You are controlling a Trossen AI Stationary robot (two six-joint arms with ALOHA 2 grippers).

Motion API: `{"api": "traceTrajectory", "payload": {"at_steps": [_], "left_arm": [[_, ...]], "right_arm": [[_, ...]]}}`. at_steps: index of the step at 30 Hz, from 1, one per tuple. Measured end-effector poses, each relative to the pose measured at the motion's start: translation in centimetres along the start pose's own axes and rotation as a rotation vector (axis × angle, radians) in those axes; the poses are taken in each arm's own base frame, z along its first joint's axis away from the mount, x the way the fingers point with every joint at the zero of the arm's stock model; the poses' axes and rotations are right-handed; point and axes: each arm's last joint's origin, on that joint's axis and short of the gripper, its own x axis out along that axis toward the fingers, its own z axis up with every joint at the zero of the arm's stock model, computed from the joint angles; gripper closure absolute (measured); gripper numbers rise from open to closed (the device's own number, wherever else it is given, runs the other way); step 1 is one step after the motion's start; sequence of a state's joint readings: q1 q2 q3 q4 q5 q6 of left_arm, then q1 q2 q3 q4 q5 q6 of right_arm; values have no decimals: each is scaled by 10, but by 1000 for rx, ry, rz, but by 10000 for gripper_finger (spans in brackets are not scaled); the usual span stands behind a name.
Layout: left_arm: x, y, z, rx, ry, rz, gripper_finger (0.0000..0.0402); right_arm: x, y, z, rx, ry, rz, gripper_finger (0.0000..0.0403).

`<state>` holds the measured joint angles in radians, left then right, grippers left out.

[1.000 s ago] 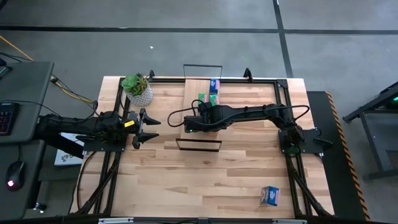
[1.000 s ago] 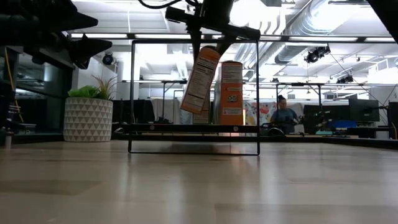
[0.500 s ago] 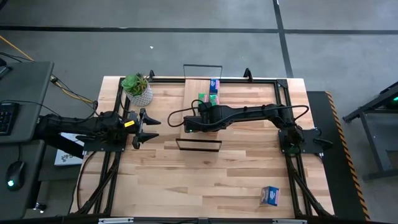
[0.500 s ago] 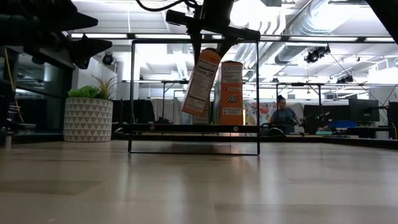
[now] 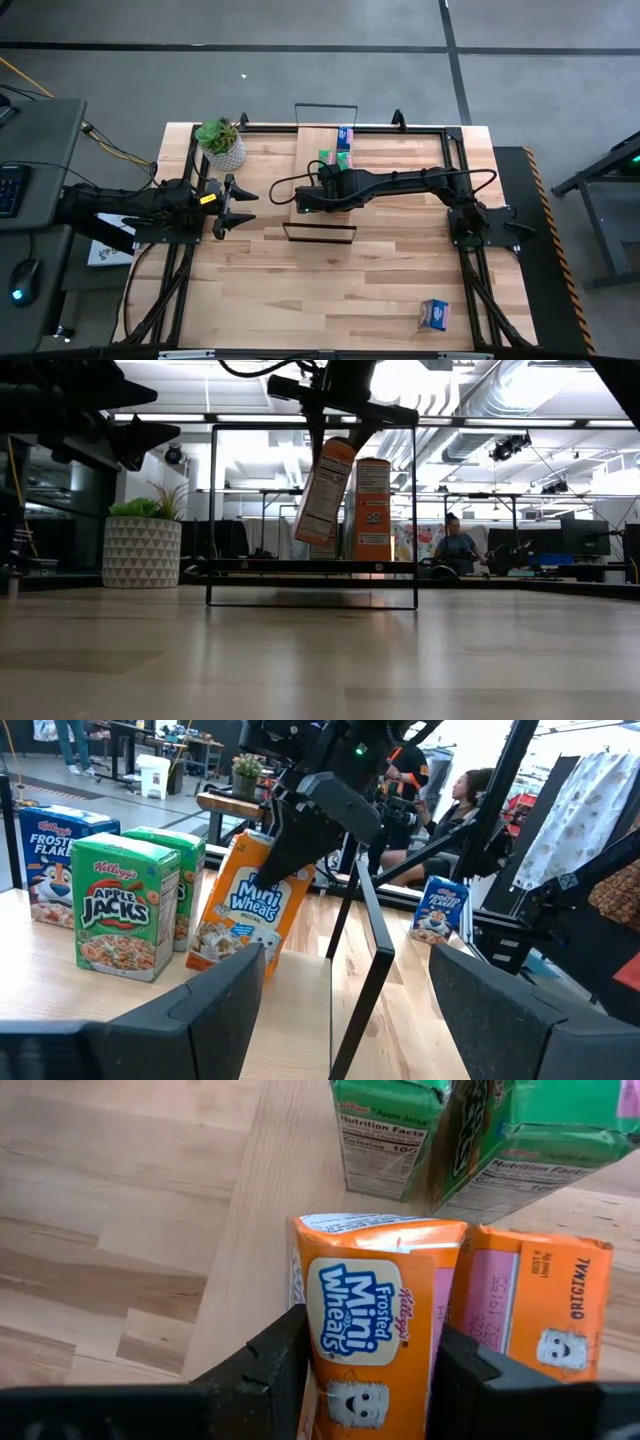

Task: Stack cereal on shelf
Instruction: Put the orange cereal box aligned with the other orange cereal box on the shelf

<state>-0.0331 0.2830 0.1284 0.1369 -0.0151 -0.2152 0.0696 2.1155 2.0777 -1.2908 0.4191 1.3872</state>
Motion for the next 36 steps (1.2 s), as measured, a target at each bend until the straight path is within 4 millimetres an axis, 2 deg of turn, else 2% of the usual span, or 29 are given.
{"api": "traceTrajectory", "payload": {"at_steps": [20,31,36], "left_arm": [[0,0,0,0,0,0,126],[0,0,0,0,1,0,126],[0,0,0,0,1,0,126]], "right_arm": [[-1,0,-1,-59,-16,-9,258],[-1,0,-1,-65,-12,-7,151],[-1,0,-1,-66,-13,-7,134]]}}
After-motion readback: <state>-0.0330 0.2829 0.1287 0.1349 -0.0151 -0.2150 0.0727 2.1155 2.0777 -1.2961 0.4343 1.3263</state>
